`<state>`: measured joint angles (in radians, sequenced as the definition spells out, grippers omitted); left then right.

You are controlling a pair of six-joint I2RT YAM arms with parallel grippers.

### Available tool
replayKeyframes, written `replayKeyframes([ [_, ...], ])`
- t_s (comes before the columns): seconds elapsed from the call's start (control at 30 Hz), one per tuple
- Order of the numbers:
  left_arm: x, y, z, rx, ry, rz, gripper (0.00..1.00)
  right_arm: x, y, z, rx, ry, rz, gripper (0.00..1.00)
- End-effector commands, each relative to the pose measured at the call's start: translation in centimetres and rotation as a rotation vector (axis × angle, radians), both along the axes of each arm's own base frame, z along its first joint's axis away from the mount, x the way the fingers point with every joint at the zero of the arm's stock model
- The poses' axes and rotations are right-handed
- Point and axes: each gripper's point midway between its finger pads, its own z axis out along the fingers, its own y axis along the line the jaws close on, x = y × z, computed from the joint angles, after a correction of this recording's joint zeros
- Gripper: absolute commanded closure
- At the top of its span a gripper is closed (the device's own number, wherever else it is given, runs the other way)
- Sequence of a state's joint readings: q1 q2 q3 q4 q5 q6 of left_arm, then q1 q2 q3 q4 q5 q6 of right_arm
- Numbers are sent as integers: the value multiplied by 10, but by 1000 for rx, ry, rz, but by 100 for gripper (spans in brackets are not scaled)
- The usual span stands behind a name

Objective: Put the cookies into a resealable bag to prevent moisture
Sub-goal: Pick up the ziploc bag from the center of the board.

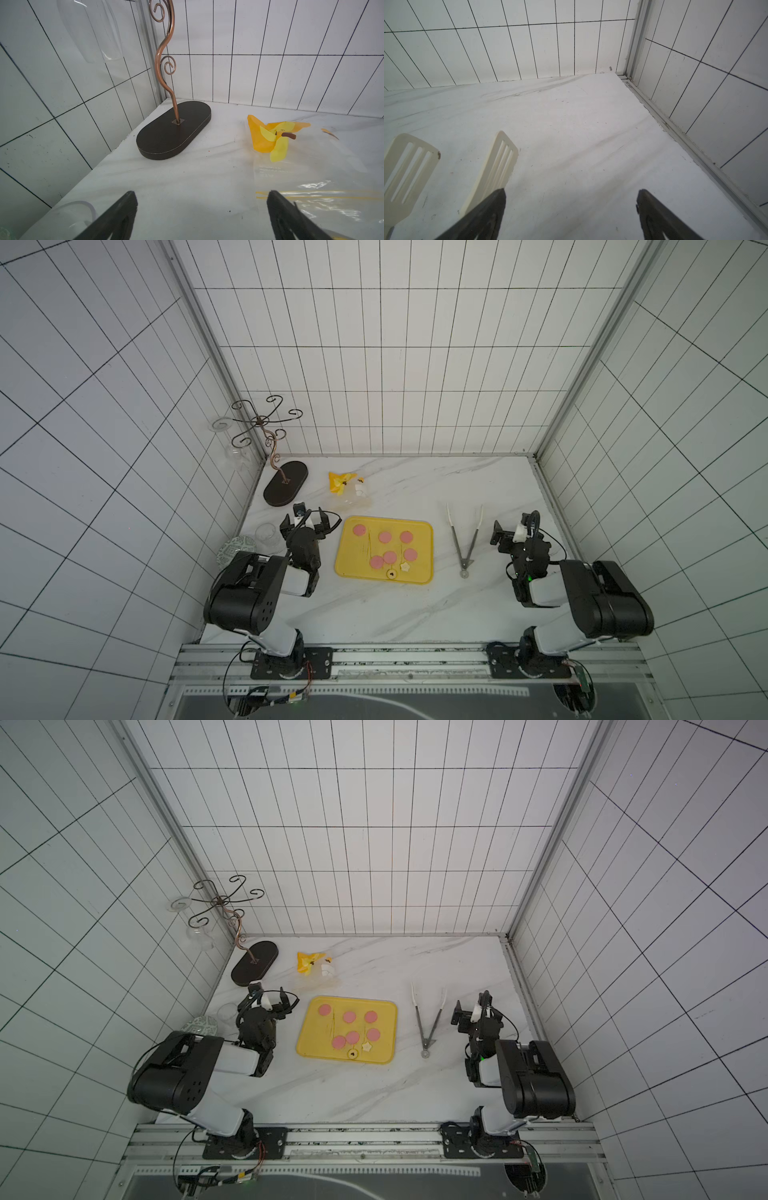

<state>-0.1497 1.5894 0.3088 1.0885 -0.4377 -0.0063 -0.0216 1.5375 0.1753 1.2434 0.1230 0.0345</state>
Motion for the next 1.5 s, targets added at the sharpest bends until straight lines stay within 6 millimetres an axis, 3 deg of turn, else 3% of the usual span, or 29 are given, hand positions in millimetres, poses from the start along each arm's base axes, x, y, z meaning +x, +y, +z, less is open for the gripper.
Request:
replayKeyframes([
  [0.0, 5, -1, 6, 12, -19, -1, 3, 18, -7, 31, -21, -96, -21, 0],
  [0.77, 7, 0, 5, 2, -8, -11, 3, 18, -6, 31, -20, -98, -19, 1],
  [0.83, 8, -4, 13, 17, -25, -18, 3, 17, -10, 34, -12, -108, -46, 1],
  [1.0, 18, -17, 49, 78, 57, 13, 3, 15, -9, 57, -18, -111, -36, 0],
  [1.13, 23, -28, 77, 20, 146, -9, 3, 15, 1, 86, -27, -133, 24, 1],
  [1.33, 18, -85, 100, 154, 277, -357, 3, 24, 33, 127, -4, -126, 205, 1],
  [1.47, 6, -111, 89, 357, 451, -607, 3, 22, 64, 142, 29, -66, 373, 0],
])
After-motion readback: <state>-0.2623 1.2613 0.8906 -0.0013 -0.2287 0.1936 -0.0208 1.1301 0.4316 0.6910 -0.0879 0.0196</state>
